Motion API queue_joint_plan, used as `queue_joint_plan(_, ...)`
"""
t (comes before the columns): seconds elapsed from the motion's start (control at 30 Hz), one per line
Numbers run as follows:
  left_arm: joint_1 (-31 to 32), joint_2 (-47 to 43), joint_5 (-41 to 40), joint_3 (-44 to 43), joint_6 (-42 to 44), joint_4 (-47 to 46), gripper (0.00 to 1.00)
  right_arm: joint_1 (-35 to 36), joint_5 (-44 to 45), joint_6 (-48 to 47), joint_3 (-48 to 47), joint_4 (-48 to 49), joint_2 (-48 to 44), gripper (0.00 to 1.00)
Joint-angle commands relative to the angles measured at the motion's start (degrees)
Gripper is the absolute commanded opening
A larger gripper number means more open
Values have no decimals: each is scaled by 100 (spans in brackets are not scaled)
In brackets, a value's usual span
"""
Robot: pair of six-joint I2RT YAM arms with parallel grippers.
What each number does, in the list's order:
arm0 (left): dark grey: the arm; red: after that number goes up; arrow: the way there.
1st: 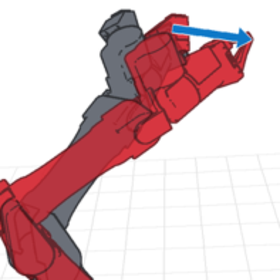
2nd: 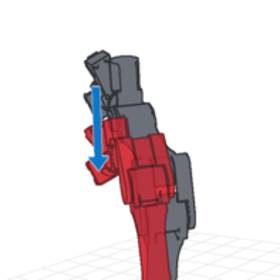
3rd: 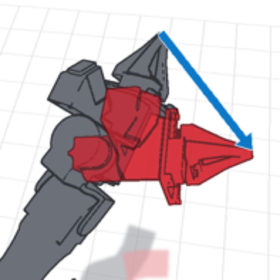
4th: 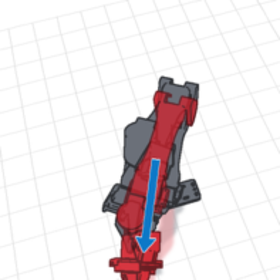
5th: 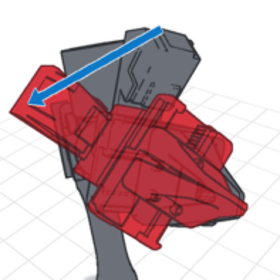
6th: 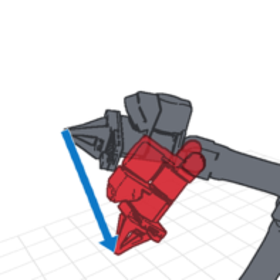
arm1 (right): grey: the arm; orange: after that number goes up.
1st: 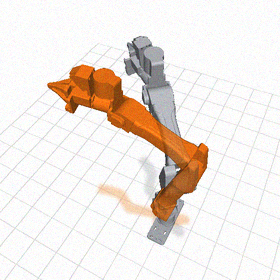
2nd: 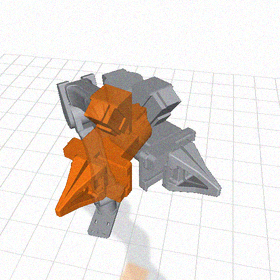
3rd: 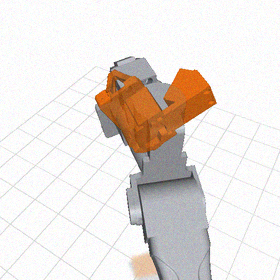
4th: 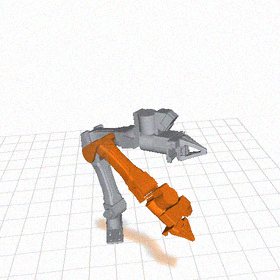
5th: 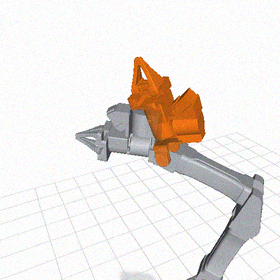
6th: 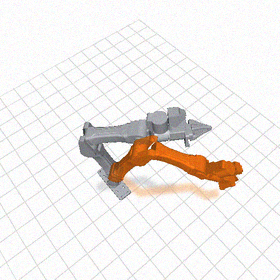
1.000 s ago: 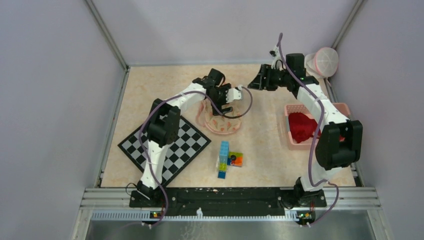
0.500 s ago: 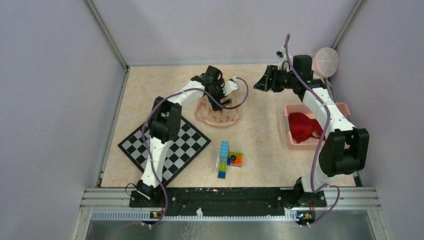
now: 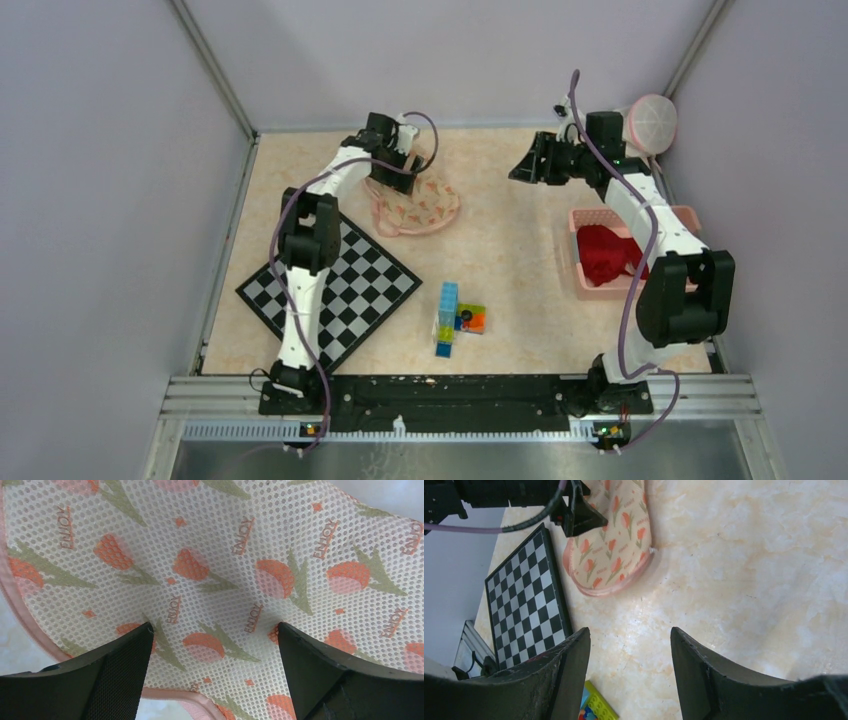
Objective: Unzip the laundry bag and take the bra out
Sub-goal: Move the laundry bag to the center of the board.
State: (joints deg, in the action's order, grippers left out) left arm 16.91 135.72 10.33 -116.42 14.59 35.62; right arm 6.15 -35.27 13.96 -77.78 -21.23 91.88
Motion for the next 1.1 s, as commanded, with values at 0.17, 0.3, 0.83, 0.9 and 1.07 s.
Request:
queue_joint_plan(0.17,-583,235,-968,-260,-1614,-283,98,-70,40,-139,-356,-113,14,60)
queue_joint_plan(0.3,-834,278,-1488,-247,-2125,-348,99,-81,119,-219,-374,-199,23,60)
queue_joint_plan(0.83,-1248,127,-1457,-350,-3136,-485,99,-123,549,-592,-757,-402,406,59)
queue_joint_plan(0.9,-1267,-81,-1113,-231,-3140,-733,99,-127,599,-674,-865,-392,498,59)
queue_joint_plan(1.07,-1241,-886,-8,495,-2615,-1887,99,-212,978,-964,-1373,-342,751,59)
